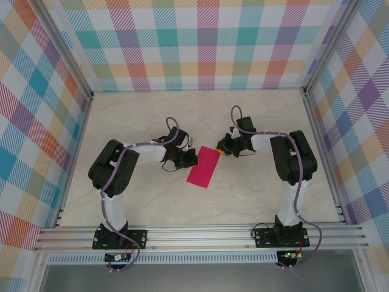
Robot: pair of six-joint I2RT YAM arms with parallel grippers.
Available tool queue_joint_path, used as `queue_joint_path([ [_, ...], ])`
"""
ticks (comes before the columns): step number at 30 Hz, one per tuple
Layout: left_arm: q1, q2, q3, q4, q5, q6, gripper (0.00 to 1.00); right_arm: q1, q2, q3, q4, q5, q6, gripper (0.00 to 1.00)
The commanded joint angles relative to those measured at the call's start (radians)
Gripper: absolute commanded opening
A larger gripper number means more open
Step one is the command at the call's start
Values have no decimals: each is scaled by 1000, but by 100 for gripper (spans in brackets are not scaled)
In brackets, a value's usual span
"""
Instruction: Fold a paper plane with a square sheet of paper (pick it up from the middle)
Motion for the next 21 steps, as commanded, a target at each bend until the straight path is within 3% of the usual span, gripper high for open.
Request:
queue_joint_path([
  [1,-21,37,-53,-98,-82,-28,0,-2,-70,43,-92,-10,-53,3],
  [8,-21,-39,-65,-93,-100,-74,0,22,-269,-45,-149,16,-49,8],
  [12,-21,-103,-85,-90,-130,-95,0,86,-342,-127,-137,46,-11,9],
  [21,-11,-338,-181,-162,-361,-157,14,303,-325,-168,-101,121,57,10],
])
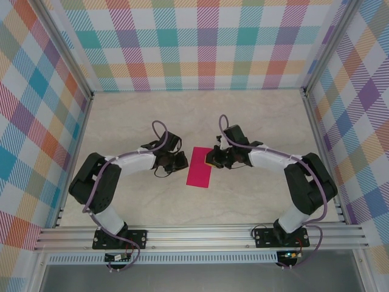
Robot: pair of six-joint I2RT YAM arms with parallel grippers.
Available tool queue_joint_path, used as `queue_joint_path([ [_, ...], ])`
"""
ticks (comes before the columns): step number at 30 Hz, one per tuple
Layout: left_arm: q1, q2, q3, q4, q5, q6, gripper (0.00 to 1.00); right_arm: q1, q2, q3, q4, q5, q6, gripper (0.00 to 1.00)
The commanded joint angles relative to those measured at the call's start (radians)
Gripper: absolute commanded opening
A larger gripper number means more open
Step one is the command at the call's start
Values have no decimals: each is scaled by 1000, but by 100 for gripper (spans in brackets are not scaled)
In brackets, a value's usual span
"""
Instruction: Fold a paper plane with a square sheet of paper (pick it up from the middle)
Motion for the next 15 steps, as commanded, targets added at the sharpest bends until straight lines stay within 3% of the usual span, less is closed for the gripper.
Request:
queue_joint_path([
  [1,1,-101,-41,-89,-142,-44,14,57,47,14,11,35,28,10],
  [5,23,-175,-94,-89,-175,-61,17,100,115,46,11,20,26,10],
  [15,37,-209,-112,-76,-126,-67,20,128,188,8,-41,8,-22,9],
])
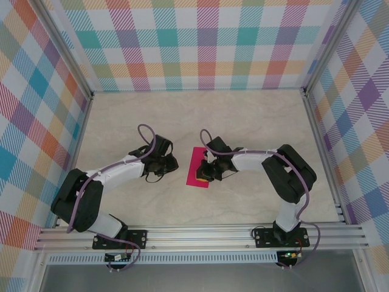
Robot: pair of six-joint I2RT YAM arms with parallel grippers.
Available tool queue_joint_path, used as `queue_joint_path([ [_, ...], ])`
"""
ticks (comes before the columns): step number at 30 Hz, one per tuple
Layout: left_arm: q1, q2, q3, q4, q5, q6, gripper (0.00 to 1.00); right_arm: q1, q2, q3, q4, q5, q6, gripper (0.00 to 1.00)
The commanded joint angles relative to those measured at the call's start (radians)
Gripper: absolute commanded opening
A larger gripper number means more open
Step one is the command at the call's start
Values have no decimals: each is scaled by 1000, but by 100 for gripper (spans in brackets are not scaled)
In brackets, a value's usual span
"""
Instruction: Fold a paper plane with a square sheet of paper (pick it up from the middle)
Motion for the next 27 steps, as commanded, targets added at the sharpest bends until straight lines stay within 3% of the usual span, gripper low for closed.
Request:
queue_joint_path([
  [1,10,-23,-6,-8,16,-9,20,4,-7,-26,-45,5,-37,9],
  [13,1,13,10,49,109,1,22,3,-87,63,-226,71,-226,11],
  [19,-4,25,15,52,110,-2,22,3,-182,43,-219,116,-205,27],
  [24,-4,-15,-2,-9,-17,-46,21,21,-157,44,-138,-6,-156,21],
  [27,-1,-54,-15,-51,-89,-66,19,51,-114,67,-132,1,-127,18],
])
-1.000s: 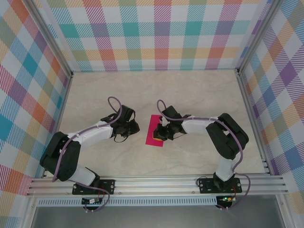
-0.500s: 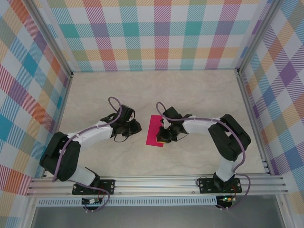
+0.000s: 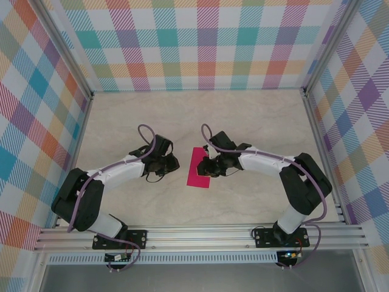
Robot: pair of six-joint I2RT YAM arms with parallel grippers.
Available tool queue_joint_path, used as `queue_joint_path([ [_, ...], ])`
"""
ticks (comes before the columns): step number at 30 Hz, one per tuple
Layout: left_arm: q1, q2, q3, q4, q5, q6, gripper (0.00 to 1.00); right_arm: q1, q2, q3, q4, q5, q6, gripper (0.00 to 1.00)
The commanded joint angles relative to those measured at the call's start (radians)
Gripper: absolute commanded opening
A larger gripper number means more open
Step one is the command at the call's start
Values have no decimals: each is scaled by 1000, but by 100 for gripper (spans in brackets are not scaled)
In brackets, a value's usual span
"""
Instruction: Fold a paper plane with a square sheet of paper (pick it up from the middle)
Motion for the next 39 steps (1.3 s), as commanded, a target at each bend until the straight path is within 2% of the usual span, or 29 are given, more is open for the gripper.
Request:
queue_joint_path([
  [1,0,-68,-23,-59,-105,-41,19,33,54,42,14,-32,38,17],
  [9,9,-145,-62,-100,-195,-72,19,102,181,158,-39,39,47,15],
  [16,18,-177,-82,-108,-205,-76,20,116,263,214,-109,100,16,14],
  [30,20,-168,-83,-92,-189,-71,20,117,230,162,-193,126,-56,14],
  [35,20,-169,-81,-83,-178,-62,20,118,191,195,-165,98,-55,25],
  [38,20,-173,-78,-82,-168,-56,20,117,137,244,-196,158,-59,42],
  [39,20,-176,-77,-86,-167,-54,20,117,116,262,-224,205,-57,51],
])
